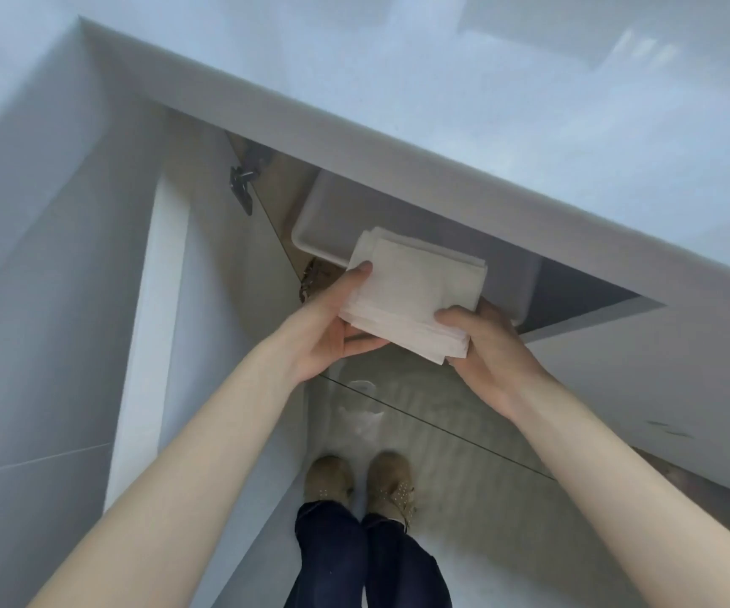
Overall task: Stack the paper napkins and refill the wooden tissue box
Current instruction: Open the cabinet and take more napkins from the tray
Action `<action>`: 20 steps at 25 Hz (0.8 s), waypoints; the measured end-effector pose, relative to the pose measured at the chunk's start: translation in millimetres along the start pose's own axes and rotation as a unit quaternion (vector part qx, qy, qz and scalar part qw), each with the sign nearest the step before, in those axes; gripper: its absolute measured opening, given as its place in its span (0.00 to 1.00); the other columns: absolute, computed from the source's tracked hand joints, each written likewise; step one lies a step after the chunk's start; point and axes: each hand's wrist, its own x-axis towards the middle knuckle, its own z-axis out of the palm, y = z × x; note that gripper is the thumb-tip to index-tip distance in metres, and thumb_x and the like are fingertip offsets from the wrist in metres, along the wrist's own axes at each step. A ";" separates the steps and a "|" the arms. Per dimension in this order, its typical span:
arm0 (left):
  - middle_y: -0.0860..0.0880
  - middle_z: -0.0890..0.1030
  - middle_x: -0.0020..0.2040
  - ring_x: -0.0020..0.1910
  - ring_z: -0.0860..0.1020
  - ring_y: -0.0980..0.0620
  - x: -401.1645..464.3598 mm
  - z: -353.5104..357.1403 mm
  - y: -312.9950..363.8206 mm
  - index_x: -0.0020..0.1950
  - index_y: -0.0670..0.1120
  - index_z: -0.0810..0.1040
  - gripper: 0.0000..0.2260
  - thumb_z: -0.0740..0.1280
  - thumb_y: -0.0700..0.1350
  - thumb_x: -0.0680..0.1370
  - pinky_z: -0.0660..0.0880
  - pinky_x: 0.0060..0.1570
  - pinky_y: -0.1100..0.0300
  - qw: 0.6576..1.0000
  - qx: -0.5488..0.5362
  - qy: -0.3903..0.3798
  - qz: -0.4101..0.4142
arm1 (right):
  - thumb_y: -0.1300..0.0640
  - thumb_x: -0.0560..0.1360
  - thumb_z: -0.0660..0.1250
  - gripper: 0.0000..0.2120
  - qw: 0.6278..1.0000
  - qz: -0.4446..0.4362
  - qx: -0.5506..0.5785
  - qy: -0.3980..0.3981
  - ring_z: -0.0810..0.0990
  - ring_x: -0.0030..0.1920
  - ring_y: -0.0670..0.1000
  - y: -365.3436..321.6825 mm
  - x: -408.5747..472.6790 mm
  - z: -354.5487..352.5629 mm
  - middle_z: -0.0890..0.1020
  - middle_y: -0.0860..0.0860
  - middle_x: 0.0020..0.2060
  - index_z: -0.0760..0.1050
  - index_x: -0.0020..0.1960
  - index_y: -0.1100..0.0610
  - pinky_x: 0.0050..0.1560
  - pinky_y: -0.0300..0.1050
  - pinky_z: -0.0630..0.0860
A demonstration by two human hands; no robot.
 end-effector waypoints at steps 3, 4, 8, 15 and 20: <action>0.50 0.85 0.43 0.45 0.82 0.51 -29.8 1.9 -0.8 0.50 0.48 0.77 0.07 0.64 0.49 0.75 0.82 0.42 0.56 1.000 0.016 -0.015 0.002 | 0.69 0.73 0.60 0.22 0.997 -0.017 -0.074 0.001 0.76 0.58 0.55 -2.8 -27.7 2.9 0.78 0.56 0.58 0.69 0.67 0.59 0.60 0.48 0.72; 0.51 0.85 0.42 0.44 0.82 0.52 -40.0 2.7 -1.4 0.50 0.48 0.78 0.08 0.65 0.49 0.75 0.82 0.42 0.56 0.999 0.031 -0.021 -0.002 | 0.68 0.73 0.60 0.23 0.993 -0.021 -0.114 0.003 0.76 0.59 0.54 -3.9 -37.6 5.7 0.78 0.54 0.59 0.68 0.67 0.57 0.62 0.48 0.71; 0.47 0.84 0.51 0.48 0.83 0.50 -78.4 7.3 -1.0 0.58 0.46 0.77 0.19 0.68 0.50 0.69 0.82 0.47 0.52 0.996 0.060 -0.060 -0.036 | 0.67 0.75 0.57 0.21 0.972 -0.037 -0.231 0.020 0.75 0.59 0.50 -14.4 -76.4 22.2 0.77 0.50 0.59 0.67 0.66 0.54 0.55 0.42 0.72; 0.50 0.83 0.54 0.52 0.83 0.50 -135.1 22.8 16.6 0.60 0.51 0.75 0.19 0.68 0.47 0.69 0.81 0.48 0.53 0.992 0.074 -0.100 0.033 | 0.66 0.76 0.57 0.23 0.968 -0.073 -0.242 0.015 0.74 0.62 0.48 -44.2 -135.6 44.6 0.75 0.47 0.62 0.63 0.69 0.52 0.52 0.34 0.72; 0.51 0.84 0.52 0.50 0.83 0.51 -172.0 38.9 39.5 0.61 0.51 0.74 0.18 0.68 0.46 0.71 0.82 0.46 0.54 0.987 0.084 -0.116 0.074 | 0.58 0.79 0.58 0.17 0.967 -0.102 -0.230 0.036 0.76 0.59 0.45 -74.3 -173.8 59.1 0.77 0.44 0.60 0.66 0.68 0.50 0.50 0.34 0.72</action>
